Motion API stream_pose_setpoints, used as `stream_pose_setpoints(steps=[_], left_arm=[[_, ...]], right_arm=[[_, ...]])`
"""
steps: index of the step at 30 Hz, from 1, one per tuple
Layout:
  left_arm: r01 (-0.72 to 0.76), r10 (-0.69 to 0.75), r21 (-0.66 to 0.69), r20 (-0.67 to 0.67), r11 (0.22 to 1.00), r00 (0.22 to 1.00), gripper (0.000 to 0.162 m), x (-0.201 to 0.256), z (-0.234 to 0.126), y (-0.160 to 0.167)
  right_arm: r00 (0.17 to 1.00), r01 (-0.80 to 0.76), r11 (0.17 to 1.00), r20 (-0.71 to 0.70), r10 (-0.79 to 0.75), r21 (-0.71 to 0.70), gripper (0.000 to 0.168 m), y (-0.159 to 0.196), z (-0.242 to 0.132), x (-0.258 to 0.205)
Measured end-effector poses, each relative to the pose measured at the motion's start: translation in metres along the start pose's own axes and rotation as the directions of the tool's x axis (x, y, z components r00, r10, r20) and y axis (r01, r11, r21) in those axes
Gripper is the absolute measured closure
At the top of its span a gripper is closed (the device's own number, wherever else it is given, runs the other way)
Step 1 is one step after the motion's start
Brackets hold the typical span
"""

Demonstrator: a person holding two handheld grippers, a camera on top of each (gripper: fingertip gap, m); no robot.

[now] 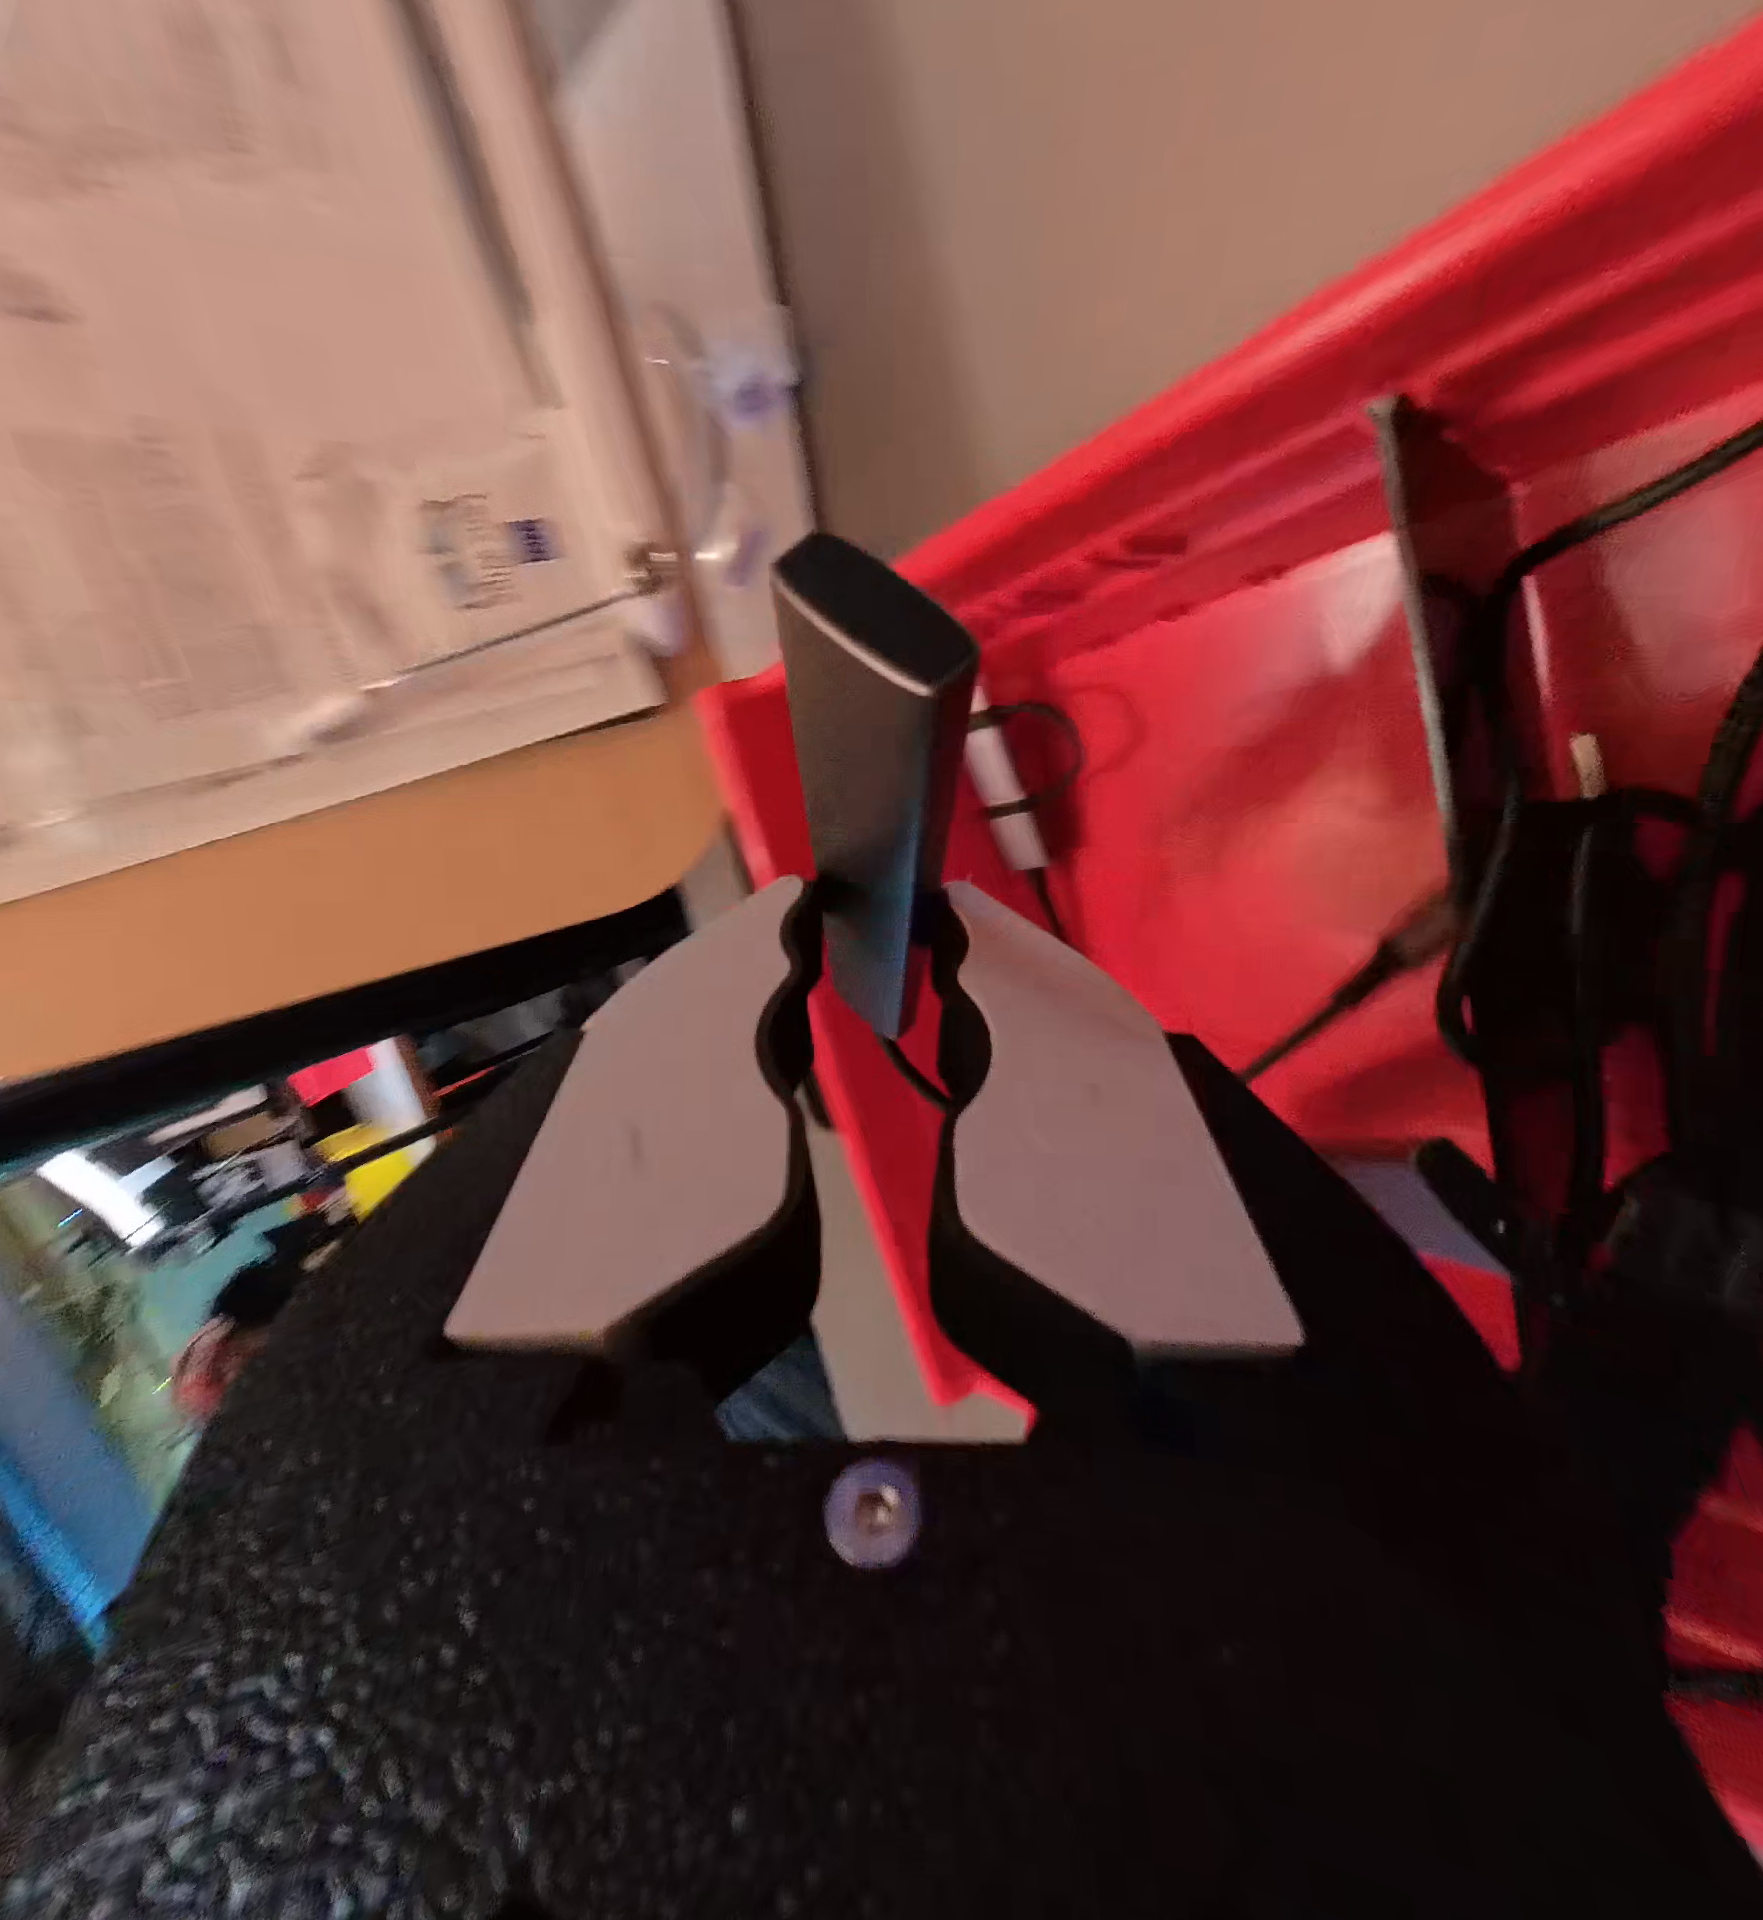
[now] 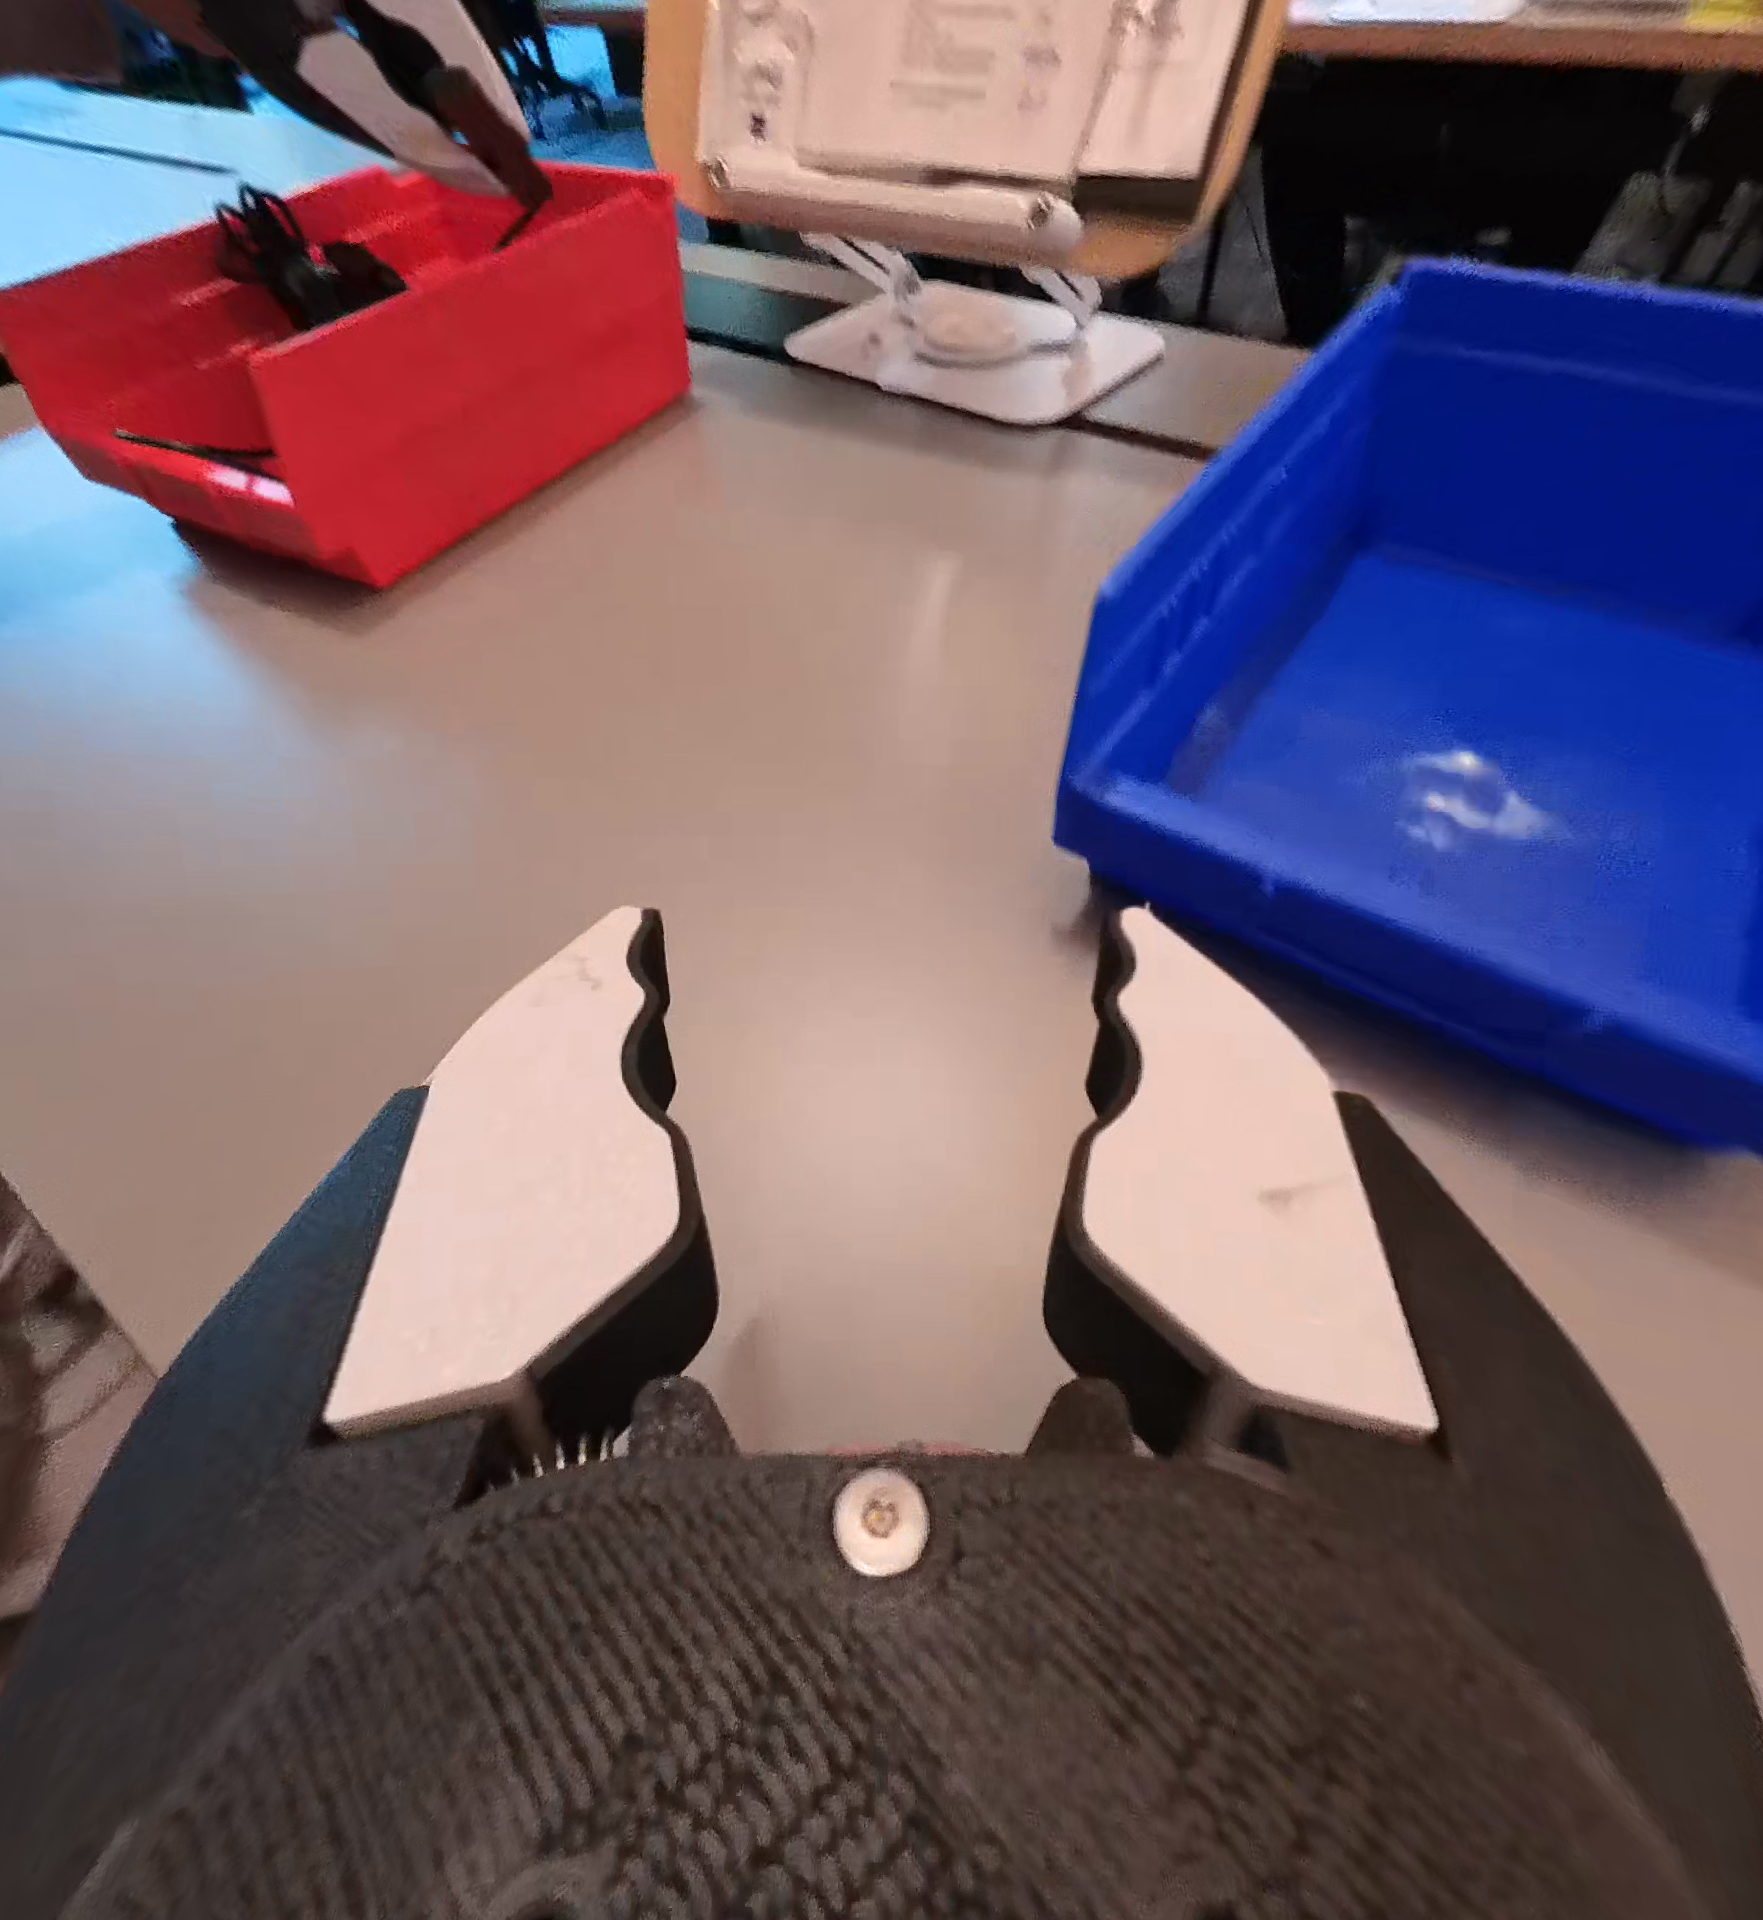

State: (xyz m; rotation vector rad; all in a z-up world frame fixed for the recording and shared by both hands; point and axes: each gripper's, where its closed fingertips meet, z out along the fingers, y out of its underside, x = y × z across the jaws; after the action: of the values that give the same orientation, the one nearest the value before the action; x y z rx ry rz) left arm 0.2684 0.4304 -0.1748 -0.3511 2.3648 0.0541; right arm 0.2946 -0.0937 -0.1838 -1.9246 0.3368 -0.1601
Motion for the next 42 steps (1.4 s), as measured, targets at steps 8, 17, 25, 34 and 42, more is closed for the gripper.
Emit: stream_pose_setpoints(steps=[8, 17, 25, 34, 42], left_arm=[[-0.080, 0.070, -0.010, 0.602, 0.997, 0.795, 0.143, -0.080, -0.180, -0.075], [-0.311, 0.161, 0.020, 0.824, 0.950, 0.543, 0.143, -0.051, -0.274, -0.264], [-0.326, 0.190, 0.000, 0.812, 0.946, 0.552, 0.143, 0.039, -0.166, -0.342], [-0.152, 0.007, 0.086, 0.850, 0.985, 0.526, 0.153, 0.053, -0.125, -0.353], [-0.066, -0.119, 0.195, 0.799, 0.979, 0.590, 0.140, 0.063, -0.109, -0.343]], right_arm=[[0.985, 0.024, 0.983, 0.164, -0.054, 0.180, 0.094, -0.053, 0.039, -0.049], [0.867, -0.352, 0.826, 0.487, 0.110, 0.440, 0.093, -0.134, 0.022, -0.128], [0.853, -0.372, 0.879, 0.482, 0.197, 0.298, 0.106, -0.113, 0.038, -0.133], [0.826, -0.354, 0.897, 0.538, 0.167, 0.265, 0.113, -0.096, 0.056, -0.142], [0.946, -0.095, 0.957, 0.325, 0.001, 0.274, 0.147, -0.079, 0.064, -0.109]])
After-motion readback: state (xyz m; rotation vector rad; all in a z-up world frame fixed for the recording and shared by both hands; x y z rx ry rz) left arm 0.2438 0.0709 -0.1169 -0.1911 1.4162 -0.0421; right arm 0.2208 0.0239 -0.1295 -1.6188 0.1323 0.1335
